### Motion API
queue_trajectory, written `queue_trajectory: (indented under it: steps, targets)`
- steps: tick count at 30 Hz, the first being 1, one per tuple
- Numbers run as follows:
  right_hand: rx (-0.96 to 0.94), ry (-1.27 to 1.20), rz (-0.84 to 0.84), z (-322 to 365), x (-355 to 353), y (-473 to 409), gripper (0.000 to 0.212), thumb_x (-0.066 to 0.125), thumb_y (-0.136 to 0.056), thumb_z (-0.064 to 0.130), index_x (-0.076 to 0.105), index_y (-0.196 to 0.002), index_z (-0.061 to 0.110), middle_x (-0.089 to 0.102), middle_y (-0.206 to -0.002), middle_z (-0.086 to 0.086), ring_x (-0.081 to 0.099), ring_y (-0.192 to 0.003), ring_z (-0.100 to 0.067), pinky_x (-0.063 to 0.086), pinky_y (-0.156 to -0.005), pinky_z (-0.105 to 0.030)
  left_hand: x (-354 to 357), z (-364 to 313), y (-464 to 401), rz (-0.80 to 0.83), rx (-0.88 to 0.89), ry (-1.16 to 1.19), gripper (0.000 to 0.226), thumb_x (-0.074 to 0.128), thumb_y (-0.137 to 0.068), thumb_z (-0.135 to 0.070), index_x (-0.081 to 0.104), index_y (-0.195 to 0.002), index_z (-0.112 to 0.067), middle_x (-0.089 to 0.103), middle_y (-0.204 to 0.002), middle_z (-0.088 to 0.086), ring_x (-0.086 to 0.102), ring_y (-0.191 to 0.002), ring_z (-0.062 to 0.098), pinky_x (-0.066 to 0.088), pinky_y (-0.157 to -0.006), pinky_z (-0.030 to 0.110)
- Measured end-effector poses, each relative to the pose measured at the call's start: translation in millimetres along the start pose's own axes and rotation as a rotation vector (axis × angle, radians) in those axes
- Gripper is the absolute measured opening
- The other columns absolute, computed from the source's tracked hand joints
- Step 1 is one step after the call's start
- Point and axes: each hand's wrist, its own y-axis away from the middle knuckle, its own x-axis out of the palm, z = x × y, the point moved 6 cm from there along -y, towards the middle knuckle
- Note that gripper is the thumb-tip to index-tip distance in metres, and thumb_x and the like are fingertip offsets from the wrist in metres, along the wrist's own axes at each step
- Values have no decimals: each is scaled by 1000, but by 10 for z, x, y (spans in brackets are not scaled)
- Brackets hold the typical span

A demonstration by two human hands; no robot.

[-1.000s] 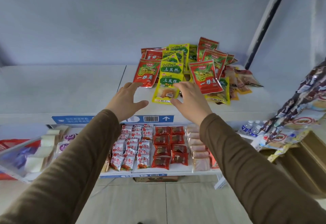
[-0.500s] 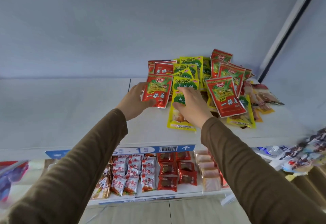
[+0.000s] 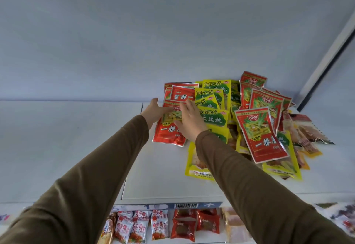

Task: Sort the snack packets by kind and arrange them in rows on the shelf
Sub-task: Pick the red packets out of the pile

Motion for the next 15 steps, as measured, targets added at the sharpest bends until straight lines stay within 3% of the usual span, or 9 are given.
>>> queue_trajectory:
  steps: [4,7,9,12,15]
  targets:
    - [50,101,45,-217,51,-147,83,46,-103,49,4,-160,5,-1,-166,-23,-8,-153,-38,3,-124,-44,78,21,-279,72,-35,44,99,79,-85,-43,18,-158,-17,61,-139,11,69,-109,29,57,-94,46]
    - [79,191,45,-315,52,-221,90,43,-99,60,4,-160,6,0,-165,-25,-8,-152,-41,3,-125,-48,124,-27,-426,110,-19,26,79,84,-81,-42,40,-141,-16,69,-125,8,73,-100,28,61,-80,40]
    - [89,156,76,-348,60,-267,93,45,-97,62,2,-160,8,1,-166,-24,-7,-153,-38,4,-125,-47,159,-85,-504,167,-17,17,61,84,-82,-35,51,-129,-13,72,-118,8,74,-96,28,60,-80,39]
    - [86,89,106,-378,74,-294,94,50,-97,59,-1,-160,12,0,-167,-19,-5,-154,-33,4,-126,-44,207,-111,-550,294,-87,52,50,82,-84,-30,63,-125,-11,76,-114,10,76,-95,30,61,-80,42]
    - [70,48,87,-412,70,-290,92,50,-98,58,0,-161,14,2,-168,-15,-3,-155,-30,3,-125,-41,234,-103,-524,352,-89,70,47,78,-88,-30,62,-128,-11,77,-111,9,77,-94,30,62,-77,42]
